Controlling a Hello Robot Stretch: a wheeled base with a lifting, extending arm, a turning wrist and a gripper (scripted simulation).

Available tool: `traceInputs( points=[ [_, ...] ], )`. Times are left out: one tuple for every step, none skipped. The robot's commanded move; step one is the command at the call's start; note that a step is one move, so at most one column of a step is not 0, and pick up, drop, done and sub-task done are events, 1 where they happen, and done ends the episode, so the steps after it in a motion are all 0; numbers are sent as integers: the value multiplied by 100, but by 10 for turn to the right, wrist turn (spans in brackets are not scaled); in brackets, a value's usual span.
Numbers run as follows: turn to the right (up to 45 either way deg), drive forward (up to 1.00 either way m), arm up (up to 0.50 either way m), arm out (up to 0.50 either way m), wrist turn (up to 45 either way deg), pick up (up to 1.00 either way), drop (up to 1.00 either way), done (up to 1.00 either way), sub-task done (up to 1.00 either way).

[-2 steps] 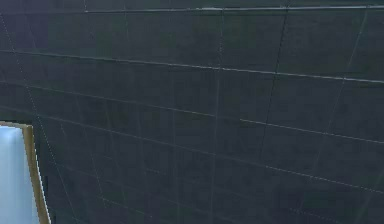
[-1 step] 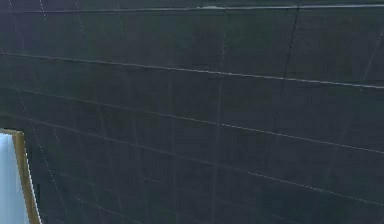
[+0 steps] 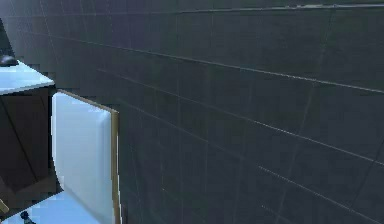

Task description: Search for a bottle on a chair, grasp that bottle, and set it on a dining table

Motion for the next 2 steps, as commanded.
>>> traceInputs(
  points=[
    [0,20,0,0,0,0,0,0,0],
    [-450,0,0,0,0,0,0,0,0]
  ],
)
